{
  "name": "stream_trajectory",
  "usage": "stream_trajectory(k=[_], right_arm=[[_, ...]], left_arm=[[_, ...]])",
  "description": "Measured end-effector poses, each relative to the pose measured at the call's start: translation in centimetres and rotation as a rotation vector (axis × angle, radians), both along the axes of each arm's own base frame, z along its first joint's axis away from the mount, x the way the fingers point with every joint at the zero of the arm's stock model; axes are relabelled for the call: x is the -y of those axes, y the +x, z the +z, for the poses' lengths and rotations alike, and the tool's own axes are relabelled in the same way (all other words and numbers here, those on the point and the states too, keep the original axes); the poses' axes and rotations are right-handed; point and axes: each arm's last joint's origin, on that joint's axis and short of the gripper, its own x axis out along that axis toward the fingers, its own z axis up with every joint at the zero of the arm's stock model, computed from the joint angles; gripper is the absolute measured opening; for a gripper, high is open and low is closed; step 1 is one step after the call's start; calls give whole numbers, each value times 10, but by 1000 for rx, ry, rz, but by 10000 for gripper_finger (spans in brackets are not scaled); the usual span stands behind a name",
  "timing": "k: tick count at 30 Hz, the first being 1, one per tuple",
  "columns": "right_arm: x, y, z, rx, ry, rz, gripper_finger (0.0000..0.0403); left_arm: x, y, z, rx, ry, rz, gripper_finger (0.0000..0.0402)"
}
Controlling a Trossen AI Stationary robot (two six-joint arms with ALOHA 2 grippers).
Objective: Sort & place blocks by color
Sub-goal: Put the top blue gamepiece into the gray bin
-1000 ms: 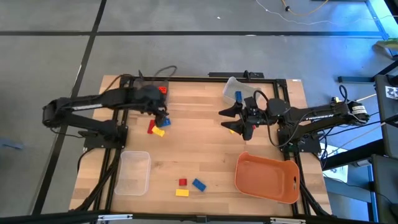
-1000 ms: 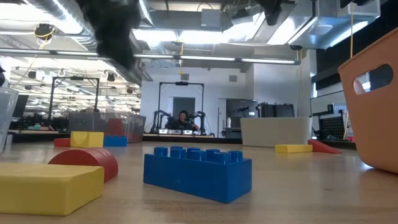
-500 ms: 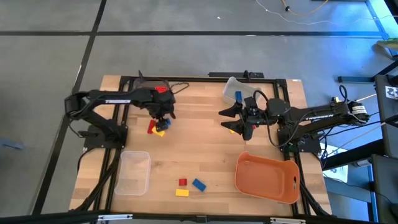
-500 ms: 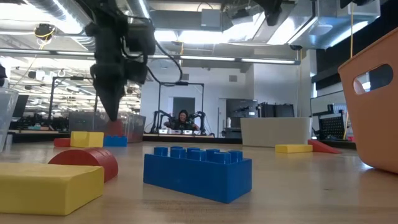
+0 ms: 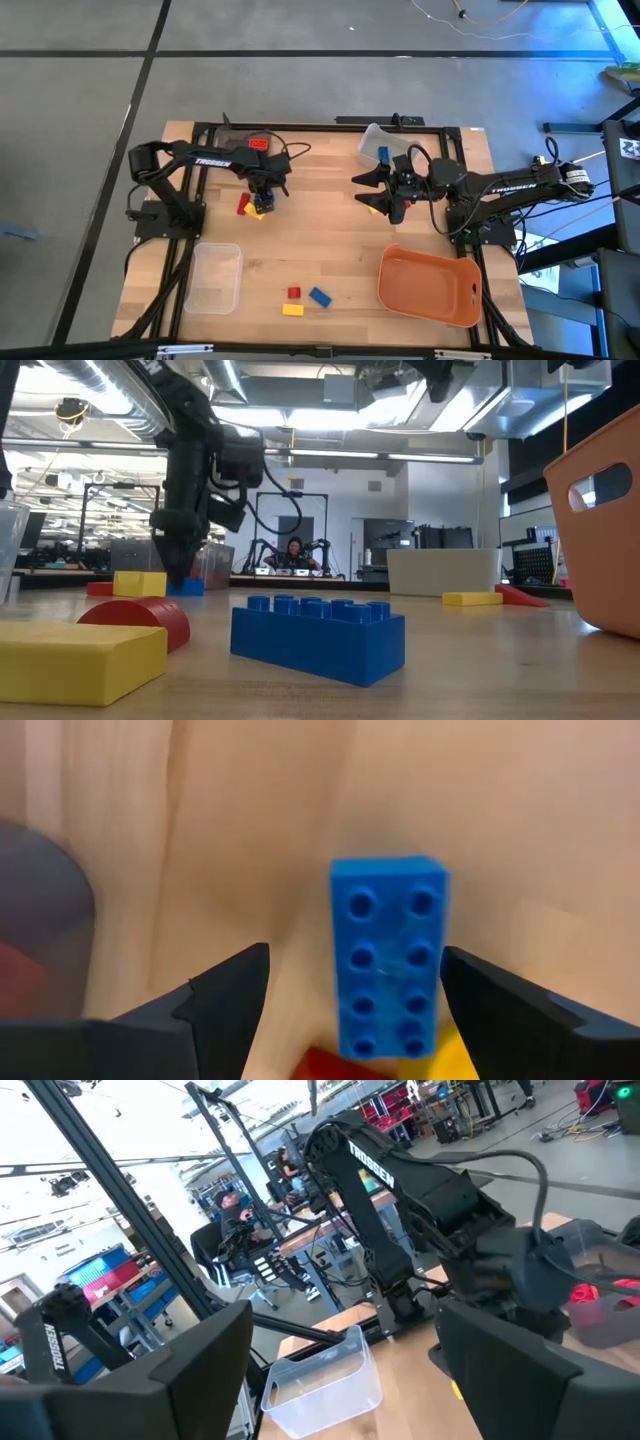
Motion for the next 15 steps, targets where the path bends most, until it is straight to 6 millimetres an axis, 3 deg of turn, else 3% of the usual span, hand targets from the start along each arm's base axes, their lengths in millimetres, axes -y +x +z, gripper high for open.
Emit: stream_trajectory(k=[9, 15], right_arm=[[0, 0, 0, 0, 0, -1, 314], [0, 0, 0, 0, -4, -1, 314]], left_arm=[[-2, 4, -11, -37, 10, -3, 274], [1, 5, -11, -36, 17, -8, 211]])
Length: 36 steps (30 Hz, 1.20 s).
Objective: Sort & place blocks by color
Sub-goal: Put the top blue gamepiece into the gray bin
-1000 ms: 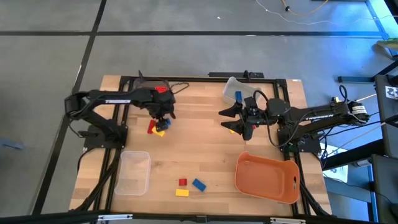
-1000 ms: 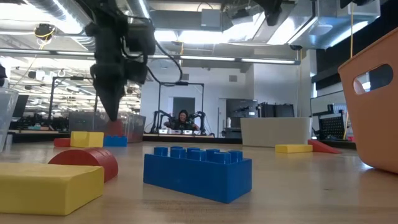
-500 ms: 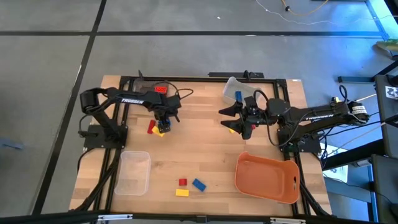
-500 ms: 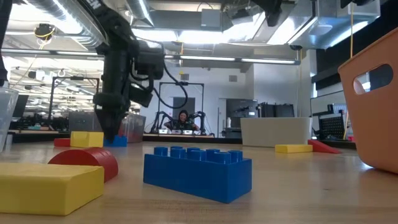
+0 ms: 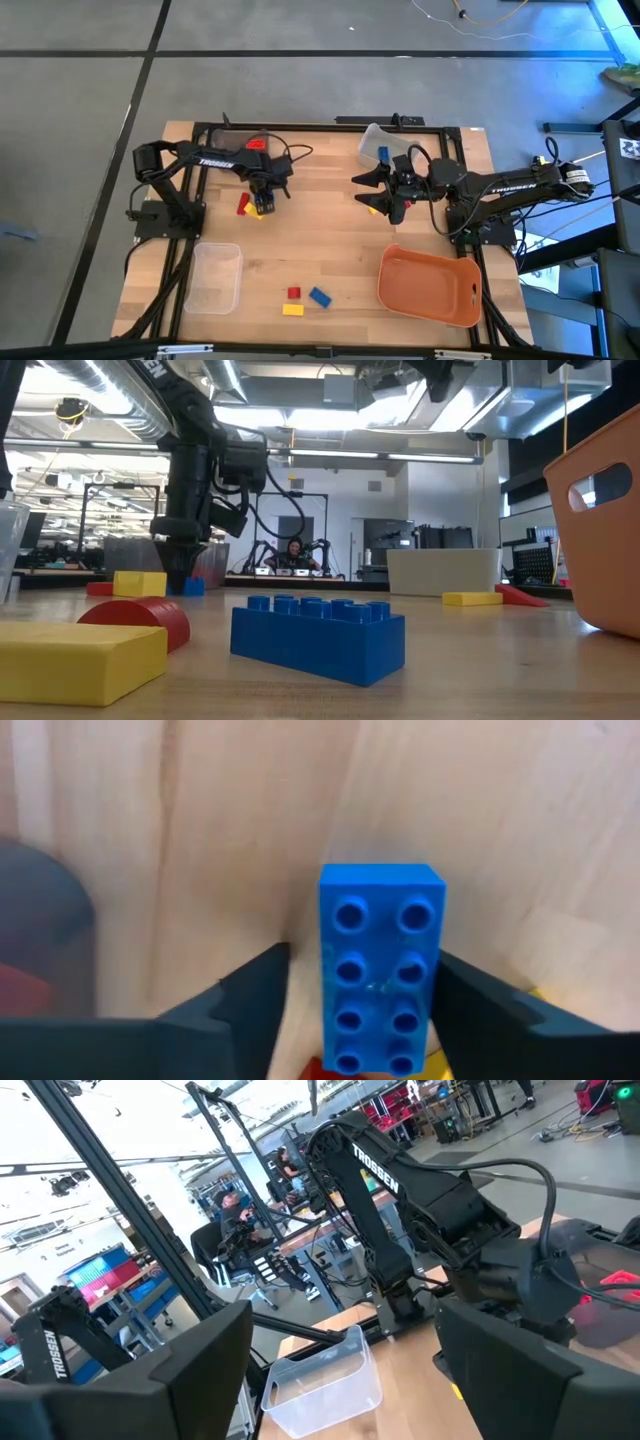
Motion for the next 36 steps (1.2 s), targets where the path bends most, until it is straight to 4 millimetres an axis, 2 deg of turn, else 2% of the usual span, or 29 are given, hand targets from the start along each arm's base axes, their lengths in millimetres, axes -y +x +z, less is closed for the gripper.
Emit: stream_trajectory(k=[5, 15, 19, 25, 30, 34, 36], right_arm=[[0, 0, 0, 0, -18, -1, 314], [0, 0, 0, 0, -23, -1, 314], [0, 0, 0, 0, -23, -1, 314], [0, 0, 0, -1, -11, 0, 314], [3, 1, -2, -13, 174, -44, 314], [9, 7, -12, -67, 456, -106, 314], [11, 14, -22, -119, 558, -123, 314]], left_arm=[[5, 1, 5, 18, 5, -20, 129], [8, -8, 39, 119, 99, -9, 128], [11, -17, 66, 217, 135, 19, 128], [19, -31, 129, 493, 206, 95, 128], [38, -33, 178, 672, 293, 99, 128], [56, -19, 200, 722, 338, 42, 128], [63, -8, 202, 704, 342, 14, 128]])
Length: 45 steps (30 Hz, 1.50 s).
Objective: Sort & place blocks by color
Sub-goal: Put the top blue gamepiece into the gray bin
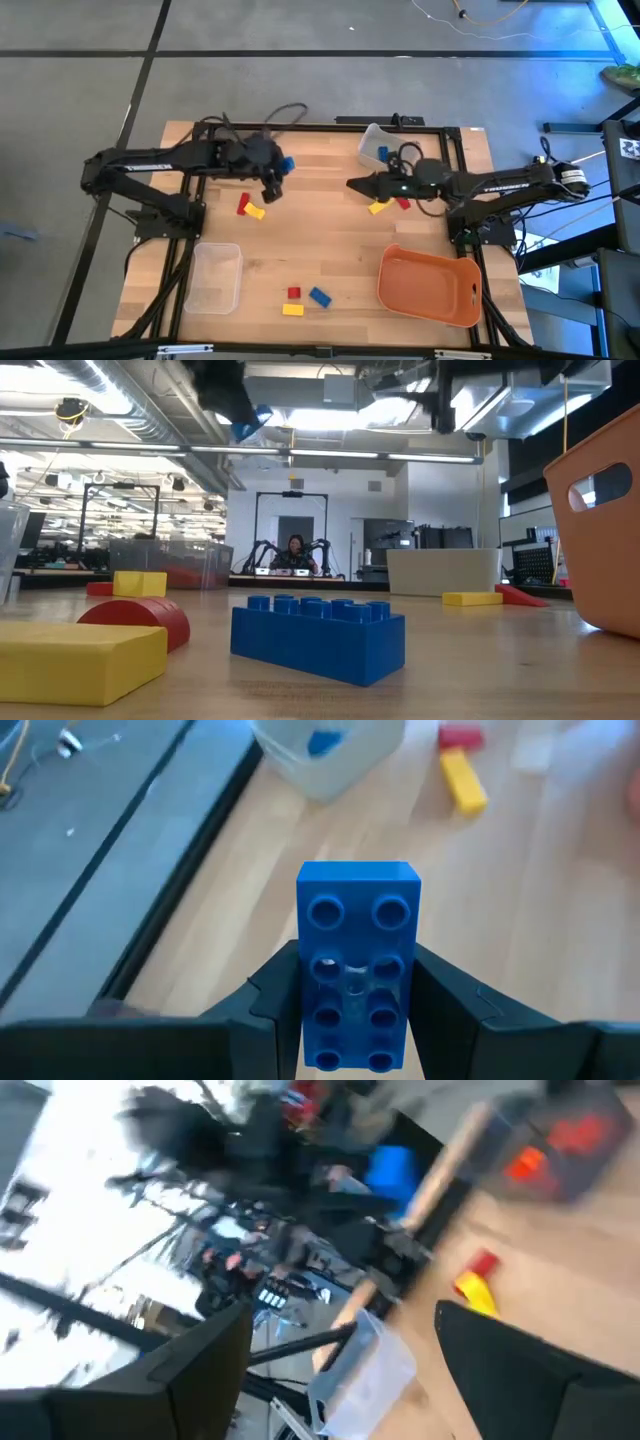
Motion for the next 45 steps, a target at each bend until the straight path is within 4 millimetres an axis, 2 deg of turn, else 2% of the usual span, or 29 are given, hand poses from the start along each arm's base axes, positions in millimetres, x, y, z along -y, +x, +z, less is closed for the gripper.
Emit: stream_trajectory(k=[5, 11, 15, 21, 28, 34, 42, 45], right_arm=[[2, 19, -25, -88, 128, -14, 314], [2, 41, -51, -182, 182, -30, 314], [2, 51, -62, -221, 210, -40, 314], [2, 59, -73, -243, 240, -46, 312], [2, 62, -80, -263, 270, -58, 276], [2, 62, -80, -248, 269, -92, 219], [2, 63, -79, -241, 276, -91, 96], [2, 62, -78, -242, 256, -88, 94]], left_arm=[[14, 39, -3, -77, 29, -80, 128], [25, 86, -24, -164, 12, -191, 128], [31, 106, -43, -221, -24, -237, 128], [37, 117, -56, -238, -31, -247, 128], [38, 125, -53, -156, -26, -246, 128], [38, 125, -54, -160, -38, -257, 128], [38, 125, -54, -161, -32, -255, 128], [36, 125, -54, -159, -34, -253, 156]])
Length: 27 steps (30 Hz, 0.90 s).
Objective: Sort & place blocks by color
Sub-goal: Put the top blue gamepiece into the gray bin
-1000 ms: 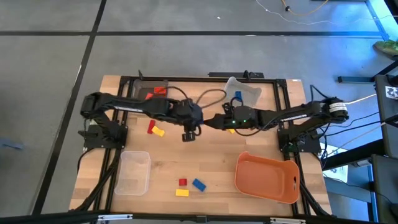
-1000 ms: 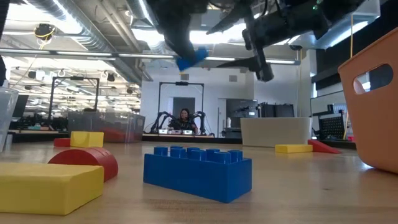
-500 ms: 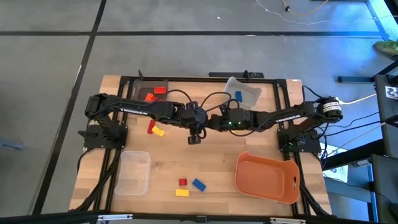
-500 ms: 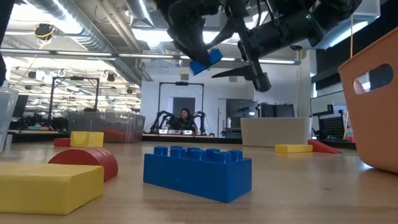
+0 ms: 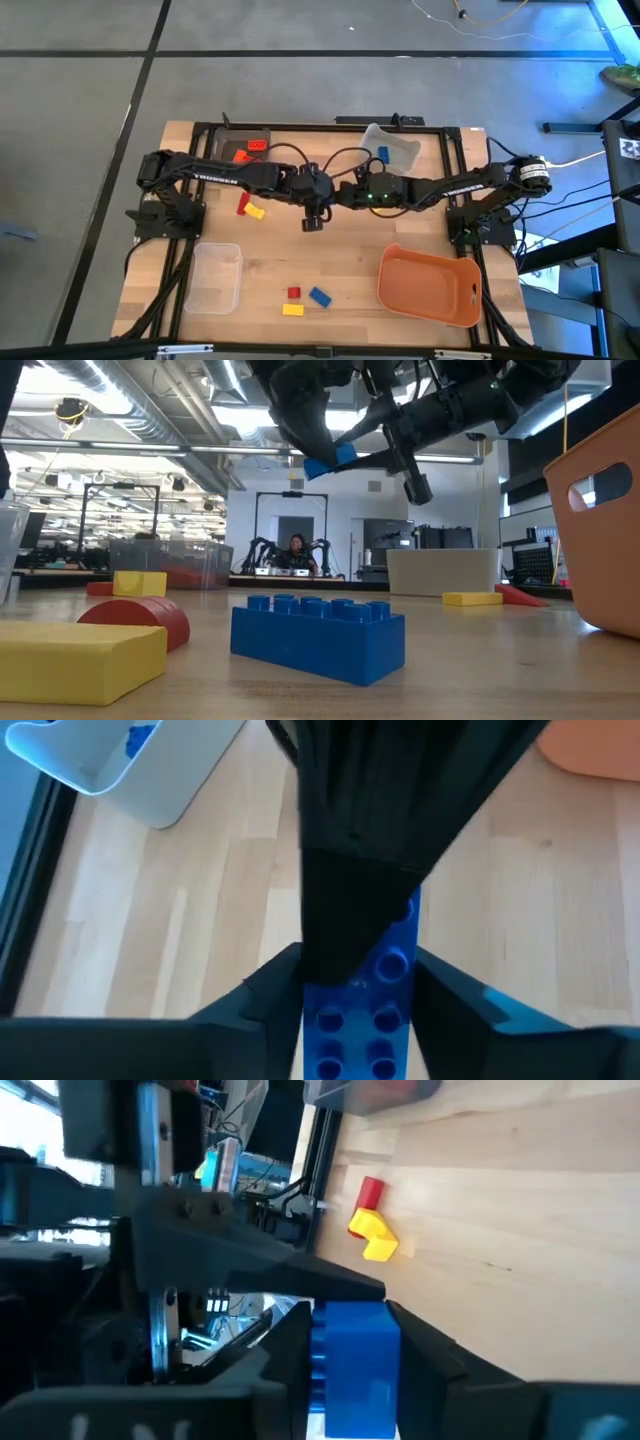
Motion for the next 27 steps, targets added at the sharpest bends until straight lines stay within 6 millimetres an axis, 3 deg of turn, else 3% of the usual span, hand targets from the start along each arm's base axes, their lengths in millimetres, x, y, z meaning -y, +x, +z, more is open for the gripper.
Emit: stream_trajectory(k=[5, 9, 12, 18, 22, 27], right_arm=[[-1, -2, -2, -37, -49, 40, 94], [6, -12, 1, -121, -91, 63, 94], [12, -28, 10, -200, -150, 74, 94], [16, -72, 33, -354, -267, 102, 94], [15, -102, 49, -398, -333, 75, 94], [13, -123, 67, -350, -436, 15, 94]], left_arm=[[-6, -3, 3, -7, -46, -12, 235], [-15, -19, 30, -6, -53, 9, 262], [-22, -40, 50, 0, -57, 43, 265], [-27, -95, 91, 245, -55, 141, 262], [-25, -135, 94, 490, -75, 191, 261], [-19, -183, 75, 774, -188, 230, 260]])
